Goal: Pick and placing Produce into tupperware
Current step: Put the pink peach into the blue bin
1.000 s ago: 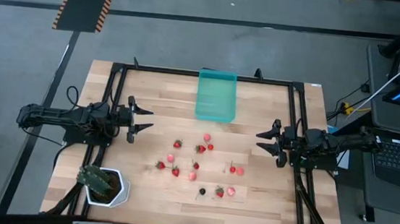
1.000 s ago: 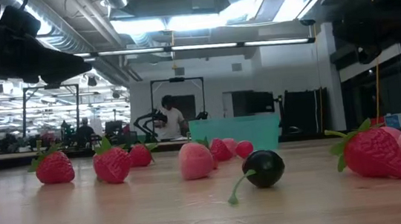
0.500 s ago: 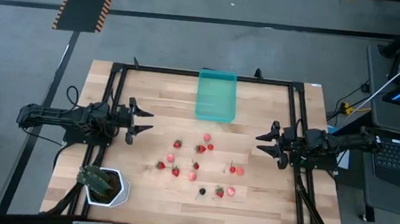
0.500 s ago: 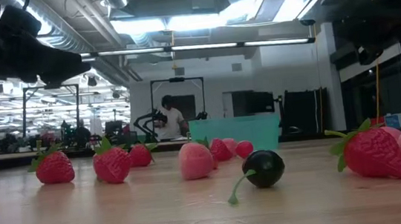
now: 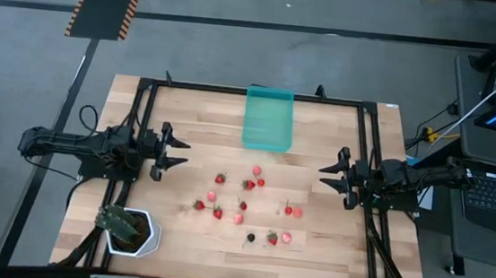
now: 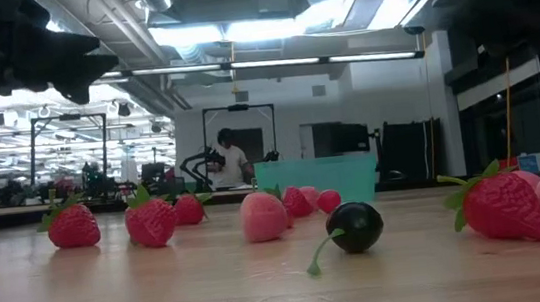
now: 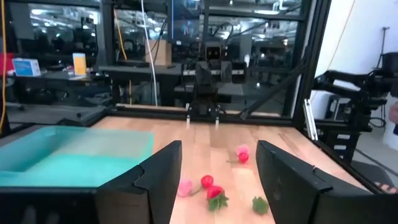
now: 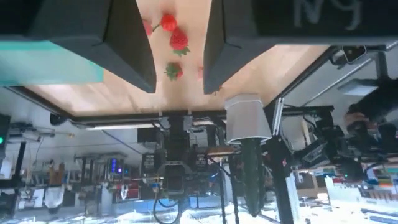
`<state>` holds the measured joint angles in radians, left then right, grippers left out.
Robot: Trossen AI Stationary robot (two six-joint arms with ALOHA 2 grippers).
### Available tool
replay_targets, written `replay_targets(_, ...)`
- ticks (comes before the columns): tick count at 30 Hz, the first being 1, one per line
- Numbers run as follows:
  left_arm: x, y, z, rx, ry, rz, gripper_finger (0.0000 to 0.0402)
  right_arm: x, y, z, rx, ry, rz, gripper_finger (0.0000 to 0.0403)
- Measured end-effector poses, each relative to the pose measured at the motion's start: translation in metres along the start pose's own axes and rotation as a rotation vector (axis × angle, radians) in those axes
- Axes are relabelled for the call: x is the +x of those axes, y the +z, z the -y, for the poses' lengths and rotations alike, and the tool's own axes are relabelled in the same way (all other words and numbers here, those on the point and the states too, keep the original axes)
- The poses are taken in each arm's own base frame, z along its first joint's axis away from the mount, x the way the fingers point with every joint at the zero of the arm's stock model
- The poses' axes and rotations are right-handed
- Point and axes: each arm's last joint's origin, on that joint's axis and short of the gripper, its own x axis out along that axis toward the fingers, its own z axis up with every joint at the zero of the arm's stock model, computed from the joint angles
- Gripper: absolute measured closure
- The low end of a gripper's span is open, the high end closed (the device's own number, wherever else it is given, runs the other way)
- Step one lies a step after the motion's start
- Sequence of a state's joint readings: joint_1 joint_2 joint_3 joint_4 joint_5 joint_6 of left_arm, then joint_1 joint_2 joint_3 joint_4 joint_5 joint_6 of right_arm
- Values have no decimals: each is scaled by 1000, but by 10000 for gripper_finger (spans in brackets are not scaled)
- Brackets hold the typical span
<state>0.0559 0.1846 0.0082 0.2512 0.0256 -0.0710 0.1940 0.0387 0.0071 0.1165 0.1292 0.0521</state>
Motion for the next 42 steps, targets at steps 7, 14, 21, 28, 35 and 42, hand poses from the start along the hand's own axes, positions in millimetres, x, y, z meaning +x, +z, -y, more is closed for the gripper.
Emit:
replay_targets(7,16,6,-1,65,20,15,252,-1,18,-1,-64,1,30,310)
replay_targets(14,52,28,0,203,5,-110,311,11,44,-4,-146,0,-101,343)
replay_targets(21,70,35,-1,253,0,-204,372,27,59,-7,-135,-1,-204,344)
replay_targets(28,70,34,0,271,-49,-205,392,43,61,-9,-203,8,-294,372)
replay_targets(35,69,27,-1,244,-46,-277,399,51,53,-9,-212,10,-362,395)
replay_targets(42,69,27,-1,234,-25,-357,400,52,52,-9,-208,-4,-361,397)
